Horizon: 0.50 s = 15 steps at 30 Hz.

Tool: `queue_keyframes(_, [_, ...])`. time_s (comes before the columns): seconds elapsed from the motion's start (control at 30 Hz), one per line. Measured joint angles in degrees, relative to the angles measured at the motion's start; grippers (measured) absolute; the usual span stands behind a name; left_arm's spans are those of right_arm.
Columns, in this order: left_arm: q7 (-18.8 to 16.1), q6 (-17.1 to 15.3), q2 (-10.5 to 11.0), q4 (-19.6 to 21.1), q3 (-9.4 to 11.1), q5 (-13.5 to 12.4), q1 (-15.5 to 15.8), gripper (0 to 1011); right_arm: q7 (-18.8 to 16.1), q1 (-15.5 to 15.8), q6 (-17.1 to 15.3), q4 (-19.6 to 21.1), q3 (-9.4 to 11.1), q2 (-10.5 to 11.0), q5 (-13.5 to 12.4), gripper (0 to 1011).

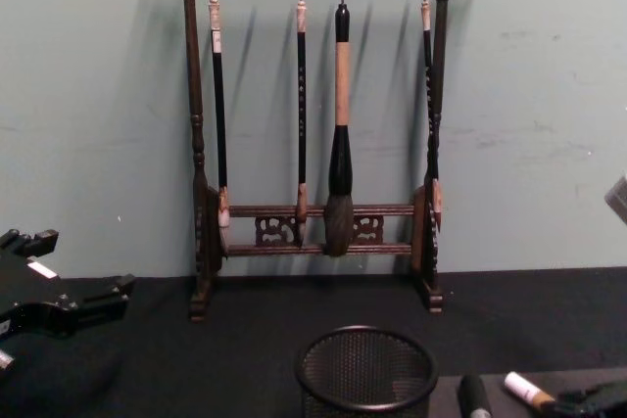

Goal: Pick up the water-based marker from the table and place it into the pen holder.

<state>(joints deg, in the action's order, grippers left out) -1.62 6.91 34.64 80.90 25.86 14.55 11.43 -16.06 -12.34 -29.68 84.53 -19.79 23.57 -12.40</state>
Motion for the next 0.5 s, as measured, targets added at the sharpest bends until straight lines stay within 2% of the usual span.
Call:
queue_keyframes(0.17, [0.0, 0.0, 0.0, 0.0, 0.0, 0.0, 0.0, 1001, -0.5, 0.8, 3.8, 1.0, 0.6, 0.2, 1.0, 182])
queue_keyframes(0.27, [0.0, 0.0, 0.0, 0.0, 0.0, 0.0, 0.0, 1001, -0.6, 1.9, 8.9, 2.2, 1.8, 0.3, 1.7, 182])
queue_keyframes(0.37, [0.0, 0.0, 0.0, 0.0, 0.0, 0.0, 0.0, 1001, -0.2, 2.6, 12.1, 2.8, 2.7, 0.0, 2.0, 182])
queue_keyframes(0.4, [0.0, 0.0, 0.0, 0.0, 0.0, 0.0, 0.0, 1001, 0.0, 3.1, 14.4, 3.0, 3.3, -0.2, 2.1, 182])
queue_keyframes(0.47, [0.0, 0.0, 0.0, 0.0, 0.0, 0.0, 0.0, 1001, 0.0, 3.5, 16.9, 3.3, 4.0, -0.5, 2.2, 182])
queue_keyframes(0.5, [0.0, 0.0, 0.0, 0.0, 0.0, 0.0, 0.0, 1001, -0.1, 3.9, 19.4, 3.4, 4.6, -0.8, 2.2, 182])
